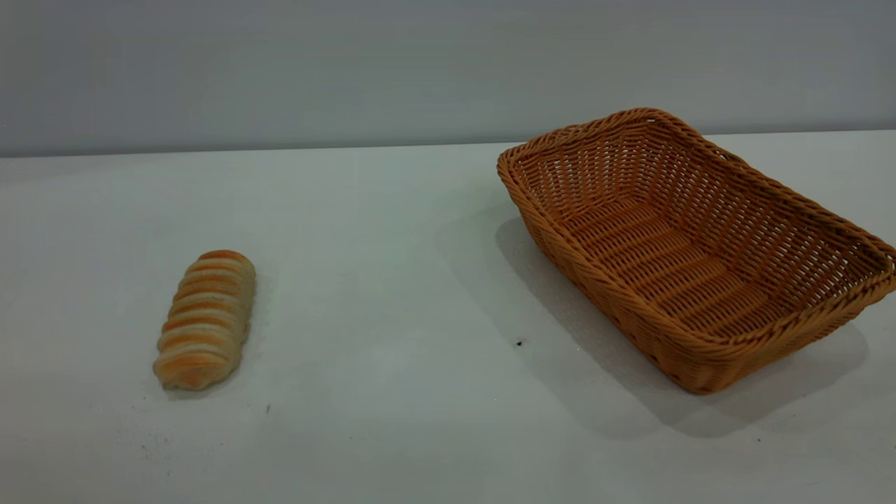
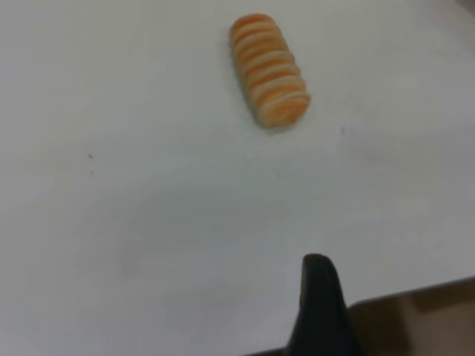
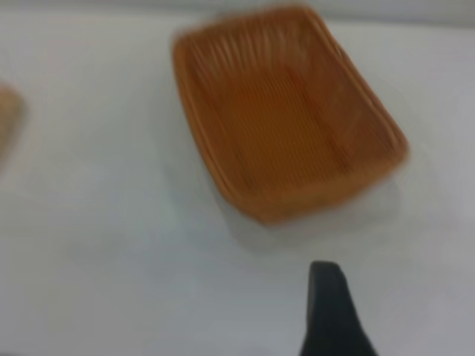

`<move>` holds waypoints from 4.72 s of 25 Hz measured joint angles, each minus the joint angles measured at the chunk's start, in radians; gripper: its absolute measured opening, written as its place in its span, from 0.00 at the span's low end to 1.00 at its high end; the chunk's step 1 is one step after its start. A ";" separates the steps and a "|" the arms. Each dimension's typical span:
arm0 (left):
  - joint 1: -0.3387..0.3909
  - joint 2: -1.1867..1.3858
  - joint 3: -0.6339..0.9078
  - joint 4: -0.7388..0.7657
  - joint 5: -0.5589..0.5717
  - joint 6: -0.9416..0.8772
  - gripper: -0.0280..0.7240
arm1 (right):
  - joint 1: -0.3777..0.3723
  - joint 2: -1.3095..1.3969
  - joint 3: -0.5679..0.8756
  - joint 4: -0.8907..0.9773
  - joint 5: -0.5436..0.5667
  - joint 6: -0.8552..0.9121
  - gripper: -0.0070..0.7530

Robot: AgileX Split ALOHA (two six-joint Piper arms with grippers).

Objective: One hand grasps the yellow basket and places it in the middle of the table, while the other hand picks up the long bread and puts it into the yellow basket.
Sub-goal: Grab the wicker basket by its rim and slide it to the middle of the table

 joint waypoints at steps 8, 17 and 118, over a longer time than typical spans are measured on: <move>-0.001 0.296 0.000 -0.030 -0.246 -0.066 0.80 | 0.098 0.149 0.000 -0.093 -0.193 0.113 0.68; -0.001 0.669 -0.037 -0.057 -0.495 -0.006 0.80 | 0.099 0.716 0.000 -0.116 -0.421 0.207 0.68; -0.001 0.813 -0.101 -0.089 -0.475 0.024 0.80 | 0.219 2.038 -0.596 0.370 -0.615 -0.225 0.91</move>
